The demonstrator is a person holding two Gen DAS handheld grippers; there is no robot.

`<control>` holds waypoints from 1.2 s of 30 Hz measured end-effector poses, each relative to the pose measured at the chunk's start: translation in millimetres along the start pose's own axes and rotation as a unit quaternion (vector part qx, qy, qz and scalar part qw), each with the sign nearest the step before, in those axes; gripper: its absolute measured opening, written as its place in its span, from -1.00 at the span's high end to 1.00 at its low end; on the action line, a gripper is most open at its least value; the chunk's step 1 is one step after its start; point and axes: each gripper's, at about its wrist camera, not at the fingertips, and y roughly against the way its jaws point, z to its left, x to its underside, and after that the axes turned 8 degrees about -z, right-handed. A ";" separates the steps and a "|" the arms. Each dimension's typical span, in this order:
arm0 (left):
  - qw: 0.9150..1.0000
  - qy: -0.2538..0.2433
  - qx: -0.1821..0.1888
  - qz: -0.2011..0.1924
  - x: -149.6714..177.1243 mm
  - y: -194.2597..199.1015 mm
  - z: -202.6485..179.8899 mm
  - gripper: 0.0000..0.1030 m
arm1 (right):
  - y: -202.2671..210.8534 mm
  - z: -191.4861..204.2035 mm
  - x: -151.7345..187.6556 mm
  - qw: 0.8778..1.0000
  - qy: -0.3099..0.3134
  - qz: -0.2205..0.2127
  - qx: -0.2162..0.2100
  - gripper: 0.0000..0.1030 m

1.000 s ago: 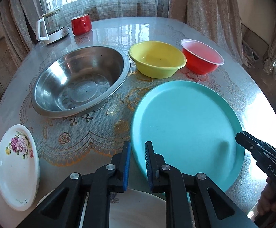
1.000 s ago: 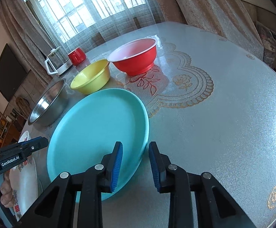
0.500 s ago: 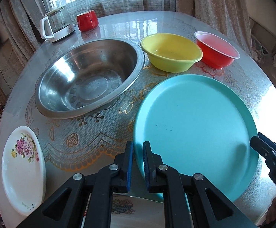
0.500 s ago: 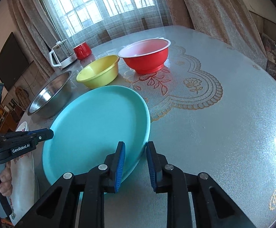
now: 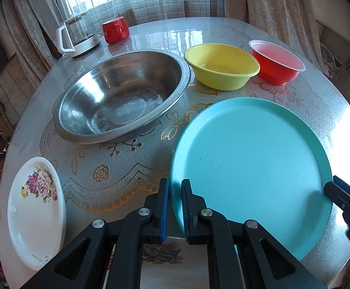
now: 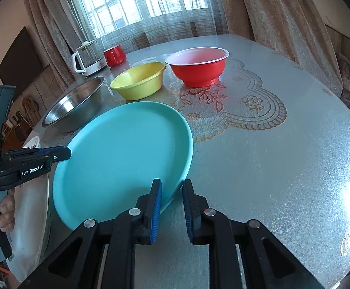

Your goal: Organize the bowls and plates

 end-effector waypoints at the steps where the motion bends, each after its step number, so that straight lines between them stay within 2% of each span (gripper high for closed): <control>1: 1.000 0.003 0.000 0.000 0.4 0.5 1.0 0.79 | -0.1 0.2 -0.1 1.000 0.000 0.000 0.001 0.66; 12: 0.998 0.055 0.005 -0.031 5.7 15.4 19.5 0.75 | 0.3 9.5 1.2 0.999 0.025 0.005 0.019 0.56; 15: 0.996 0.068 0.006 -0.051 7.8 29.0 28.4 0.75 | 1.8 9.7 1.9 0.999 0.025 0.008 0.020 0.51; 19: 0.991 0.099 0.009 -0.084 13.8 53.0 50.4 0.67 | 5.4 2.7 -0.2 1.000 0.008 0.008 0.024 0.42; 23: 0.985 0.144 0.004 -0.099 27.1 73.1 82.6 0.66 | 16.1 3.4 -12.3 1.000 0.007 -0.015 0.023 0.42; 25: 0.981 0.166 -0.003 -0.104 36.8 81.5 100.1 0.66 | 19.0 10.8 -20.9 1.000 0.010 -0.019 -0.001 0.41; 29: 0.969 0.215 -0.015 -0.118 60.2 96.4 143.7 0.66 | 15.9 43.1 -36.8 0.995 0.015 -0.004 -0.103 0.39; 34: 0.953 0.267 -0.043 -0.133 89.2 105.5 195.1 0.66 | -3.9 106.9 -46.6 0.976 0.031 0.048 -0.212 0.39; 36: 0.947 0.289 -0.048 -0.134 100.1 106.0 214.9 0.66 | -17.5 132.9 -48.1 0.967 0.031 0.077 -0.239 0.39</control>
